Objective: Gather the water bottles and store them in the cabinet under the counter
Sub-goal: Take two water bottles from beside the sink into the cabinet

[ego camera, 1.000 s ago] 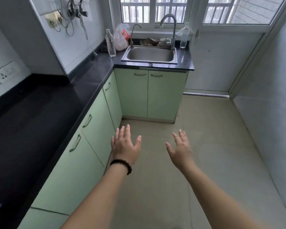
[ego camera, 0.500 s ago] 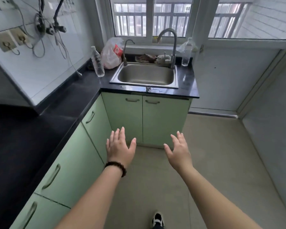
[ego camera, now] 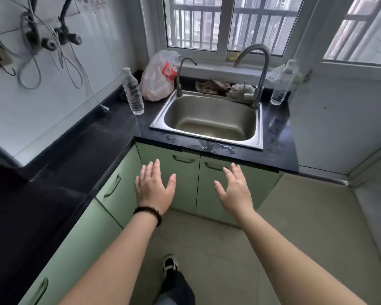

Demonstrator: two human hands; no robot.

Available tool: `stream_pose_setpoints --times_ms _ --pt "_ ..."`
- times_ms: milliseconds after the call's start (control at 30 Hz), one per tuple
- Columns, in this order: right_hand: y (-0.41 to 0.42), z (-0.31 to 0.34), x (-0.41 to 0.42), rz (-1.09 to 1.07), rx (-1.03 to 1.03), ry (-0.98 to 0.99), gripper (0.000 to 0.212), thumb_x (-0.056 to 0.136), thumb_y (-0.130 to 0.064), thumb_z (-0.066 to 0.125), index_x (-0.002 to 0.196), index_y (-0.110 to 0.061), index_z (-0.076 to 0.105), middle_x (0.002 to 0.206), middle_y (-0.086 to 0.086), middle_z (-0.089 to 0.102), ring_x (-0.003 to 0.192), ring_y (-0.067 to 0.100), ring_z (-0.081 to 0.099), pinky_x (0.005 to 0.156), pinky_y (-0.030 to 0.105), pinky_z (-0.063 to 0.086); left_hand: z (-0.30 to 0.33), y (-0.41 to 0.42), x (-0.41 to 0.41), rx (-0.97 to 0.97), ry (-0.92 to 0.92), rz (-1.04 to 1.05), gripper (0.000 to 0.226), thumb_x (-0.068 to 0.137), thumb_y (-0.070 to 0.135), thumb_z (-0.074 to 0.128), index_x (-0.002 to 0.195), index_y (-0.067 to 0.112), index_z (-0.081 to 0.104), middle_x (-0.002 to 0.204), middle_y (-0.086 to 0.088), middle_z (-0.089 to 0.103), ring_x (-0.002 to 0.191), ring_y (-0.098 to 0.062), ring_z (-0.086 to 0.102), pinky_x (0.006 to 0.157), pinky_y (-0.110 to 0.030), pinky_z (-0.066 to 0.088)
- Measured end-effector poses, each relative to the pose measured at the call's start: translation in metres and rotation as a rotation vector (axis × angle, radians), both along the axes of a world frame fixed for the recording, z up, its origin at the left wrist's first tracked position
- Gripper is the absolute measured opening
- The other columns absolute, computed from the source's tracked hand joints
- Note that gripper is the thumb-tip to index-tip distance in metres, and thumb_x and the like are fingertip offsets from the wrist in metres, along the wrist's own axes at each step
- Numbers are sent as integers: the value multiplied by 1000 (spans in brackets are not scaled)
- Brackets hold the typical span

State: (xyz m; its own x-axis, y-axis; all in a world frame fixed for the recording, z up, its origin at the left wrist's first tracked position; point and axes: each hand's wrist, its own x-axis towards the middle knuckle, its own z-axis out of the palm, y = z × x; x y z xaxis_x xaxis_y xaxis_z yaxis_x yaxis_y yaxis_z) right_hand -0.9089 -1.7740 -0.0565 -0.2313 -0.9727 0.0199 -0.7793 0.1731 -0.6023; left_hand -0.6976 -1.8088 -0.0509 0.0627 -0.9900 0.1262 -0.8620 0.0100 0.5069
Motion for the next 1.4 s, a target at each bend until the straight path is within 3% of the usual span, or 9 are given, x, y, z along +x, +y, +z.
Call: stream_pose_setpoints --times_ms 300,500,733,867,933,1067,1300,1400 --pt "-182 -10 35 43 1 12 58 96 -34 53 147 -13 35 160 7 16 149 18 6 120 36 11 -20 -173 30 -24 102 67 69 94 45 50 151 13 27 157 -9 29 147 -23 18 120 -41 12" --pt "-311 1 75 51 -6 0 59 96 -33 54 148 -14 34 160 5 16 149 16 5 120 32 10 -11 -304 70 -102 190 149 74 88 42 61 147 7 33 148 -16 41 139 -29 33 115 -41 26" --pt "-400 -6 91 58 17 33 60 96 -34 53 149 -15 32 161 5 15 149 16 5 121 32 10 -1 -437 91 -56 640 292 100 76 39 79 152 15 18 153 -10 31 141 -22 30 115 -35 27" --pt "-423 -16 92 56 32 23 60 95 -33 54 148 -15 34 160 4 16 149 16 5 121 34 12 -7 -486 90 -41 763 308 107 71 32 85 152 18 17 152 -4 34 138 -15 36 108 -22 27" --pt "-430 -19 89 58 41 18 59 95 -33 55 148 -15 35 160 4 17 149 16 6 120 34 12 -13 -502 90 -44 818 333 101 68 29 87 149 19 27 145 -2 45 130 -15 46 106 -23 33" --pt "-441 -23 80 44 54 23 60 95 -35 54 148 -16 33 160 3 17 149 14 5 120 31 11 -16 -515 89 -42 793 371 64 72 26 85 124 12 51 118 0 61 109 -18 59 90 -21 40" --pt "-444 -13 53 0 23 31 59 95 -33 55 147 -14 35 160 6 18 149 18 8 120 32 12 -8 -510 82 -66 744 338 50 69 34 86 104 20 54 104 3 64 97 -17 63 93 -36 51" --pt "-439 -4 33 -48 -7 27 60 95 -32 55 147 -13 34 159 8 19 149 19 8 120 30 10 6 -495 56 -79 737 235 48 69 34 85 101 16 54 93 8 62 85 -11 62 85 -32 51"
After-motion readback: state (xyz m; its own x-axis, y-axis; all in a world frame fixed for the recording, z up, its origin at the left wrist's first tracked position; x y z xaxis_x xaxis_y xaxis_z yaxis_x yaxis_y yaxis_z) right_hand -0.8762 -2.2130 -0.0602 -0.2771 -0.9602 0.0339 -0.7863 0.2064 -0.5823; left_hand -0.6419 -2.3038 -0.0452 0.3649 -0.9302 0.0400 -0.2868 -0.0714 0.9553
